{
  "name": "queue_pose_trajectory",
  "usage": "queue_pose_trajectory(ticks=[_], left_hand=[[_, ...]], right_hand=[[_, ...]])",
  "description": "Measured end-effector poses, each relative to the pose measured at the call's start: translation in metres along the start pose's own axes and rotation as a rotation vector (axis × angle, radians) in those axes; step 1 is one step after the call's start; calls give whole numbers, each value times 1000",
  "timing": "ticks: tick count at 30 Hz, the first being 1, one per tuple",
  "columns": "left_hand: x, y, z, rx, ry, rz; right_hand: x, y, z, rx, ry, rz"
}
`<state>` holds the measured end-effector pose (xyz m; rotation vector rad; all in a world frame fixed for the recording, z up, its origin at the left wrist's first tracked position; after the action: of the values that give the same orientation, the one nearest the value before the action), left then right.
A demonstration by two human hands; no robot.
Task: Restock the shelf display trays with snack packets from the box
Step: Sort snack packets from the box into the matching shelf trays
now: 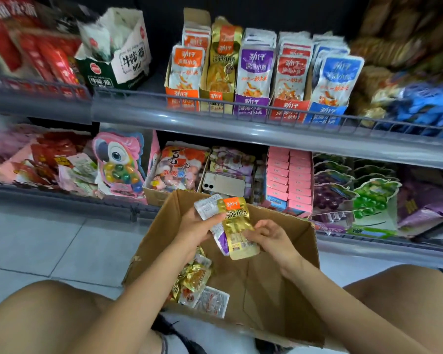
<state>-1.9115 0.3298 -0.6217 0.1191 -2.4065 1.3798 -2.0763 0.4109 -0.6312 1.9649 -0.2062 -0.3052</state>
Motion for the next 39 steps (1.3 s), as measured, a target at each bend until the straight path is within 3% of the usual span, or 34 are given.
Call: queue_pose_trajectory(ticks=[6, 12, 16, 18, 21, 24, 28, 32, 34, 36, 39], left_hand=[[23, -33, -23, 15, 140, -86], [31, -82, -34, 91, 86, -478], [34, -94, -40, 106, 35, -417], [36, -100, -46, 110, 112, -411], [34, -115, -49, 87, 256, -284], [27, -133, -46, 63, 290, -104], [26, -154, -45, 205, 207, 142], [27, -176, -46, 500, 106, 430], [34, -184, -53, 590, 191, 619], [45, -184, -59, 505, 320, 739], [52, -187, -62, 315, 353, 651]], right_hand=[[1, 50, -13, -77, 108, -28], [6, 88, -9, -52, 27, 299], [24, 112, -10, -64, 99, 361], [29, 125, -7, -117, 88, 337], [27, 144, -4, -147, -1, 227], [26, 162, -2, -204, -1, 88], [38, 179, 0, -216, 155, 142], [37, 193, 9, -246, 76, 109], [39, 200, 12, -264, 73, 70], [44, 207, 12, -267, 112, 55], [49, 215, 8, -228, 194, 112]])
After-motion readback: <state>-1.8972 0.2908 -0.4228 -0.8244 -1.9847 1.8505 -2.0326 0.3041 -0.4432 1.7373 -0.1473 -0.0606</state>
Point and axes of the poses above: each hand's wrist, its own z-axis towards the middle knuckle, its own x-axis out of the palm, y = z × x, the point moved 3 cm from there along z, towards the middle knuckle, and after that the axes turned 14 degrees about -z, right-handed, at the moved point
